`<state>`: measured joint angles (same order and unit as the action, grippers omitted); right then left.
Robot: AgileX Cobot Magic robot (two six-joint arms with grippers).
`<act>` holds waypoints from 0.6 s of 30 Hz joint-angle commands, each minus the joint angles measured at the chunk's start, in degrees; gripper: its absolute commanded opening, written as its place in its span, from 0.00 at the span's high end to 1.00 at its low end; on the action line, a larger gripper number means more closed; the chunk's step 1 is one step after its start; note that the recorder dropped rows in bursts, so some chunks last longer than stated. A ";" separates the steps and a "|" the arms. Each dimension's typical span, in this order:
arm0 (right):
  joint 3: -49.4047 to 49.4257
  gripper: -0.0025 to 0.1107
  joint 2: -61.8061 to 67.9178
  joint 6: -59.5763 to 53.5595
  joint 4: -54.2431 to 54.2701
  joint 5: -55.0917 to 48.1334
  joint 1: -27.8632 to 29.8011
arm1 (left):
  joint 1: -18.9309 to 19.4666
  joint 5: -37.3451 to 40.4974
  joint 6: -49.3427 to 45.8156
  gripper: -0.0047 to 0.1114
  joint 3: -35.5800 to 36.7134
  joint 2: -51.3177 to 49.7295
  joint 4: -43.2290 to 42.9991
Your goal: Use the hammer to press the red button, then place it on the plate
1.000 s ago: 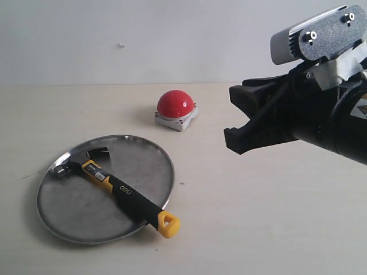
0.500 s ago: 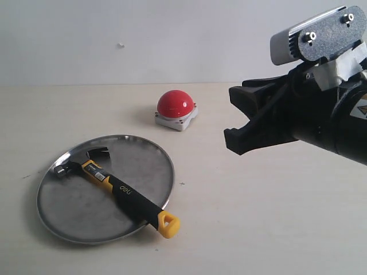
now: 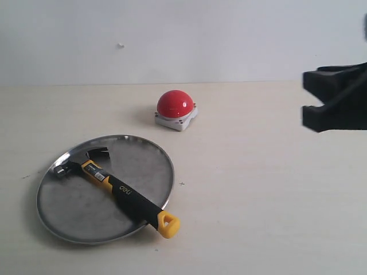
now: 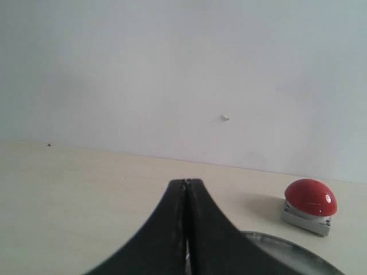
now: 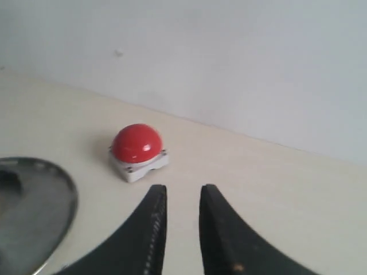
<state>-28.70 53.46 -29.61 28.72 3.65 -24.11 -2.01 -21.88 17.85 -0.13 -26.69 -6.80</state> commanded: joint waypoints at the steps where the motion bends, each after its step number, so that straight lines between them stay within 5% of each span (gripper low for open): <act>1: 5.10 0.79 -10.42 4.57 -0.12 -0.63 11.48 | -0.31 0.24 0.08 0.96 0.13 0.19 -0.07; 6: 11.11 0.79 -21.72 5.83 1.68 -0.50 20.86 | -0.31 0.24 0.08 0.96 0.13 0.19 -0.07; 18: 14.97 0.79 -28.33 5.64 1.09 -0.97 21.47 | -0.31 0.24 0.08 0.96 0.13 0.19 -0.07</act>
<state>-14.41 25.80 -23.97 30.35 2.86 -2.95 -2.01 -21.88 17.85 -0.13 -26.69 -6.80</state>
